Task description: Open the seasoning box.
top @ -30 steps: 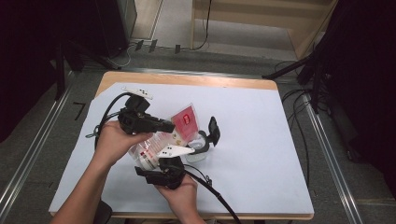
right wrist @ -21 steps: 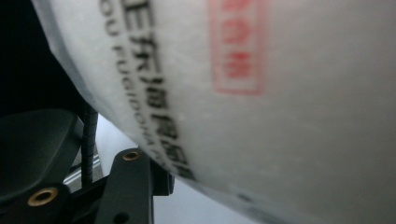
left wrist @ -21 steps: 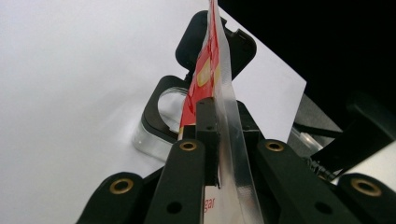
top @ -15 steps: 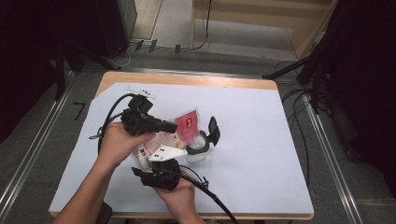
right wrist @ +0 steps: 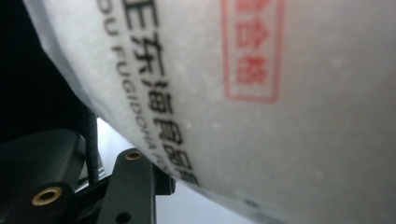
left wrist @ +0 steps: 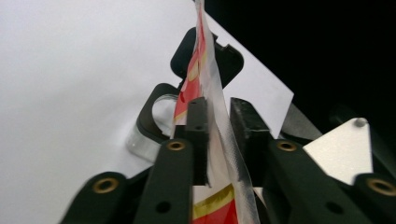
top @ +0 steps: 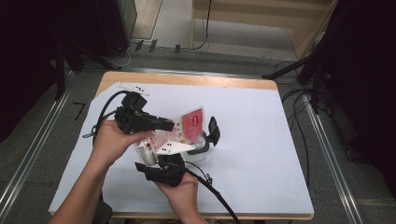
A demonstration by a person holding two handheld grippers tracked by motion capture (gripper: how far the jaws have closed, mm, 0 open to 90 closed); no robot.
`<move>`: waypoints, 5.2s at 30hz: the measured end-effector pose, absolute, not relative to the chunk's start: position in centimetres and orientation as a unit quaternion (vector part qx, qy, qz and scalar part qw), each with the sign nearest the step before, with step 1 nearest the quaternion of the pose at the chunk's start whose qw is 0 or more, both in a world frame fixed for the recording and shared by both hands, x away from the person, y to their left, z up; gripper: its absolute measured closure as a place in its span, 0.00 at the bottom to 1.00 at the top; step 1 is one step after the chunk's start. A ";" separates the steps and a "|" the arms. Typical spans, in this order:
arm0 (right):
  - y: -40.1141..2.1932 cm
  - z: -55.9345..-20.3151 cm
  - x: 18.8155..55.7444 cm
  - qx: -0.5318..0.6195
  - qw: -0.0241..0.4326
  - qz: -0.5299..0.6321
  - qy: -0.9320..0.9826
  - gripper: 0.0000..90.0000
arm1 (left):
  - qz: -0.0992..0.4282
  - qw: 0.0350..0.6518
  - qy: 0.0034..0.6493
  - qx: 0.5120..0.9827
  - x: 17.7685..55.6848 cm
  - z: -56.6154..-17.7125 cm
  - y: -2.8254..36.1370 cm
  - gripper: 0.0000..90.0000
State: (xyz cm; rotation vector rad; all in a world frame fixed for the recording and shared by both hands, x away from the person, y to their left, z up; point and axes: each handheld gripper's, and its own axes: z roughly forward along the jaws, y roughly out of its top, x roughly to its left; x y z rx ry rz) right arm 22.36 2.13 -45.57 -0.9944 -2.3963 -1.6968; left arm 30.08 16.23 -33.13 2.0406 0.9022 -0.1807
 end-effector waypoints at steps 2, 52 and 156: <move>2.2 -45.6 22.3 -0.320 0.015 -0.544 -0.776 0.63 | -0.072 0.435 0.366 0.819 30.1 -33.2 16.2 0.92; 3.0 -44.1 21.5 -0.295 0.001 -0.538 -0.790 0.63 | -0.050 0.447 0.376 0.810 29.6 -32.4 16.0 0.93; 3.4 -44.1 21.4 -0.285 0.005 -0.539 -0.793 0.63 | -0.040 0.440 0.379 0.813 29.8 -32.4 15.9 0.98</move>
